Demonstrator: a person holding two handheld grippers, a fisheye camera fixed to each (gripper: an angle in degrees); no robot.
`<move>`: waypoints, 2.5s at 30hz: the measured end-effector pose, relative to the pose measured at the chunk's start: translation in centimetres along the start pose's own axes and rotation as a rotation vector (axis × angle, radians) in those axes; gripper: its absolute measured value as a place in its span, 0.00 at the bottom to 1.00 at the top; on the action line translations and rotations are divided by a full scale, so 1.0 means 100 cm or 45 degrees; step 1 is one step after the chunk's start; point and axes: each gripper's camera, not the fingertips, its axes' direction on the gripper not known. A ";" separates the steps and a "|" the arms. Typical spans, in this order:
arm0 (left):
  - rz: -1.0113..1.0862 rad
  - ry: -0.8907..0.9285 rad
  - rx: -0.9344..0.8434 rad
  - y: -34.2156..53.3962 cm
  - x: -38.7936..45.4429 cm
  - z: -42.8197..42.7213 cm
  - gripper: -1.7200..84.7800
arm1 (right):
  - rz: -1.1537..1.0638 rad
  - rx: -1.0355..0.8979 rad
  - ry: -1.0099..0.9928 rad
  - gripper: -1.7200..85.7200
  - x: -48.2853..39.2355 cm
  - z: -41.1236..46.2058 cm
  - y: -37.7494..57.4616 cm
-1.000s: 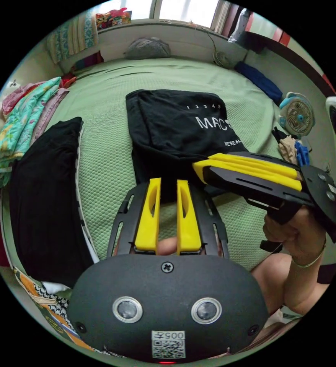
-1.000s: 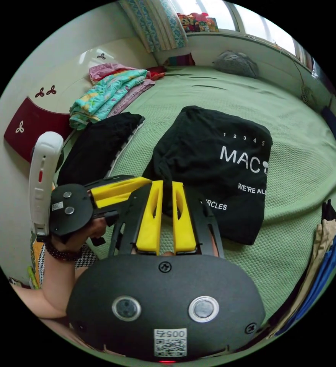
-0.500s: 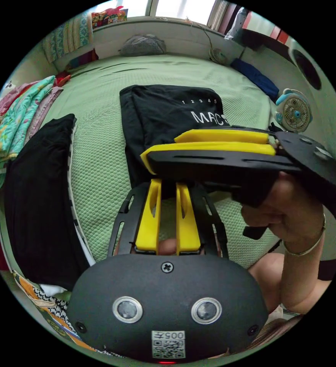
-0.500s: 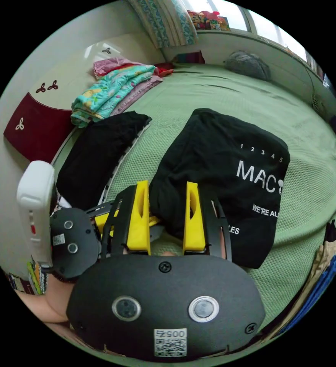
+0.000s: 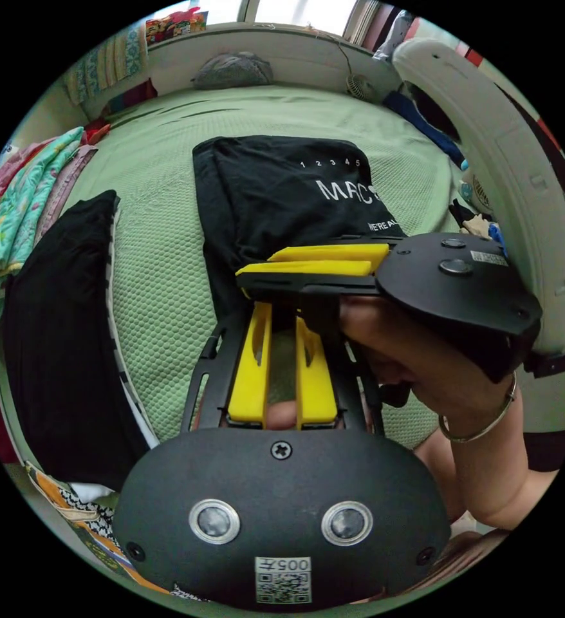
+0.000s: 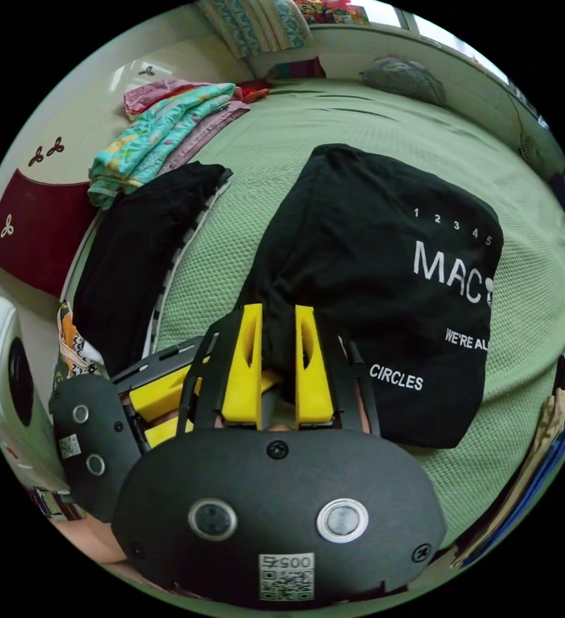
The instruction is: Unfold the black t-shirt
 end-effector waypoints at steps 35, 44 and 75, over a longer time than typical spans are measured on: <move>-0.294 -0.249 0.013 -0.031 0.011 0.004 0.07 | 0.959 0.532 0.502 0.02 0.271 -0.218 0.154; -0.305 -0.239 0.054 -0.023 0.014 -0.008 0.06 | 1.019 0.482 0.443 0.07 0.278 -0.223 0.169; -0.267 -0.111 0.039 -0.013 0.036 -0.028 0.07 | 0.664 0.036 0.392 0.03 0.223 -0.102 0.087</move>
